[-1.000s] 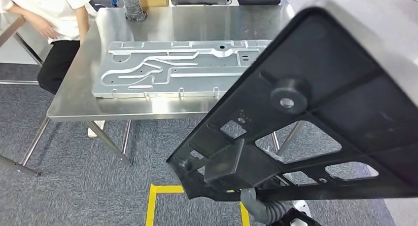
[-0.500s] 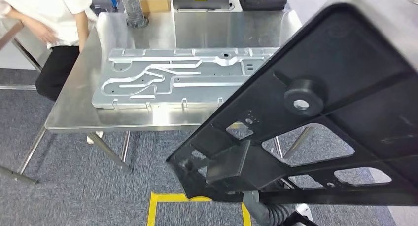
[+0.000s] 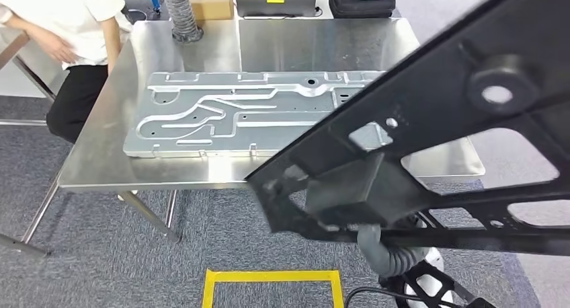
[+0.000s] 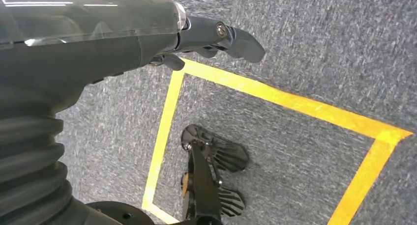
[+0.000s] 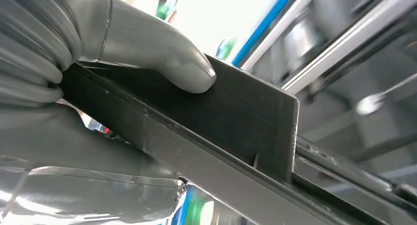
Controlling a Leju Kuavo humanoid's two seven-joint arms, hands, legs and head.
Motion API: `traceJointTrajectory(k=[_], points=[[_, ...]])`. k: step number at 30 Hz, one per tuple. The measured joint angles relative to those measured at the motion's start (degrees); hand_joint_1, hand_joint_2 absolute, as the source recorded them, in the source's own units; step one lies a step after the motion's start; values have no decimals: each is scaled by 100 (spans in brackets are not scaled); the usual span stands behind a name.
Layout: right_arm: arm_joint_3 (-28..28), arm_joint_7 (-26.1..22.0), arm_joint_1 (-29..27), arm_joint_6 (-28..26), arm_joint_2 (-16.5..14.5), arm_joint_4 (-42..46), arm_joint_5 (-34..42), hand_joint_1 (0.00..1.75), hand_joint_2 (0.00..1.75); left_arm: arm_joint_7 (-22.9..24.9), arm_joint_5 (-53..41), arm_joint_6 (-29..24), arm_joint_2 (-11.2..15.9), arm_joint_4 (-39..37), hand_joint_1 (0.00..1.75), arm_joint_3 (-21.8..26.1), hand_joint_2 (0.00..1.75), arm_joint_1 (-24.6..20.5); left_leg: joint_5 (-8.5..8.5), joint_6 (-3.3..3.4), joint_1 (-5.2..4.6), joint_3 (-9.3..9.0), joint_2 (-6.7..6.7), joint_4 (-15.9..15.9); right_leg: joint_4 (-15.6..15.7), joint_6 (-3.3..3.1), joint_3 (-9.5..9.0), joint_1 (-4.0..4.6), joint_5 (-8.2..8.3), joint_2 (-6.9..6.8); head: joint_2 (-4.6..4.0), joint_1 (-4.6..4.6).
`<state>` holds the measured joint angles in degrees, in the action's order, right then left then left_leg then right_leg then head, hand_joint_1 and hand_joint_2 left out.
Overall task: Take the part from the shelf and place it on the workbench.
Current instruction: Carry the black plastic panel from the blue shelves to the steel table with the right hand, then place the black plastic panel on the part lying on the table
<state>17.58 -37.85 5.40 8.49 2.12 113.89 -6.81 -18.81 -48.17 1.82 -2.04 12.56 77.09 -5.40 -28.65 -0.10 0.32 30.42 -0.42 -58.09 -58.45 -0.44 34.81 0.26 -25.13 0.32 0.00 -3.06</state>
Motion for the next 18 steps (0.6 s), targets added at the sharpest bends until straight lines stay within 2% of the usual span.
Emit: traceJointTrajectory(k=[2,3,5,6,7,8,10,11,12,13,16,18], points=[[-294,184,359,-918,-31,-386,-1062,175,175,-31,56,-19,-5,3,0,9,175,-6,-123,-46,-6,61,7,-193,116,-43,-103,-48,21,1,0,0],[-435,395,613,-1421,-38,-651,-1675,175,175,-48,69,-22,-7,5,0,13,175,-7,-246,-65,3,203,7,-475,153,-58,-146,-63,27,-1,0,0],[-663,1033,1225,-2230,-14,-1307,-2823,175,175,-68,80,-23,-7,5,0,17,175,-1,-496,-104,24,674,8,-1244,165,-76,-174,-63,13,7,0,0],[-737,1422,1555,-2482,16,-1686,-3346,175,175,-75,80,-21,-4,5,0,17,175,4,-517,-122,34,885,8,-1518,159,-74,-181,-63,1,13,0,0],[-792,1794,1881,-2649,57,-2078,-3824,175,175,-82,80,-16,-3,5,0,17,175,7,-425,-135,42,1004,9,-1594,150,-65,-189,-66,-14,18,0,0],[-831,2123,2198,-2754,98,-2453,-4258,175,175,-91,80,-7,-3,5,0,17,175,8,-221,-145,49,1008,11,-1434,135,-49,-203,-71,-36,20,0,0],[-866,2683,2809,-2896,168,-3165,-5095,175,175,-104,75,19,3,5,0,17,175,8,280,-151,62,769,22,-694,91,-1,-233,-74,-98,17,0,0],[-861,2945,3118,-2927,195,-3515,-5510,175,175,-106,69,29,8,5,0,17,175,5,433,-131,58,646,23,-363,59,27,-230,-68,-127,17,0,1],[-836,3207,3428,-2937,215,-3874,-5934,175,175,-104,55,34,12,5,0,17,175,1,502,-103,51,576,24,-163,36,54,-217,-59,-146,15,0,1],[-793,3445,3739,-2918,228,-4240,-6322,175,175,-101,40,35,15,5,0,17,175,-3,494,-67,37,559,22,-97,23,83,-199,-51,-154,15,0,1],[-585,3746,4603,-2810,220,-5371,-7118,175,175,-80,11,28,26,5,0,17,175,-10,502,47,34,563,14,-57,-33,167,-152,-66,-208,-1,0,1],[-414,3627,5096,-2694,110,-6094,-7322,175,175,-68,7,28,35,5,0,17,175,-19,507,102,51,541,16,-28,-454,212,48,-81,-436,-14,0,1]])
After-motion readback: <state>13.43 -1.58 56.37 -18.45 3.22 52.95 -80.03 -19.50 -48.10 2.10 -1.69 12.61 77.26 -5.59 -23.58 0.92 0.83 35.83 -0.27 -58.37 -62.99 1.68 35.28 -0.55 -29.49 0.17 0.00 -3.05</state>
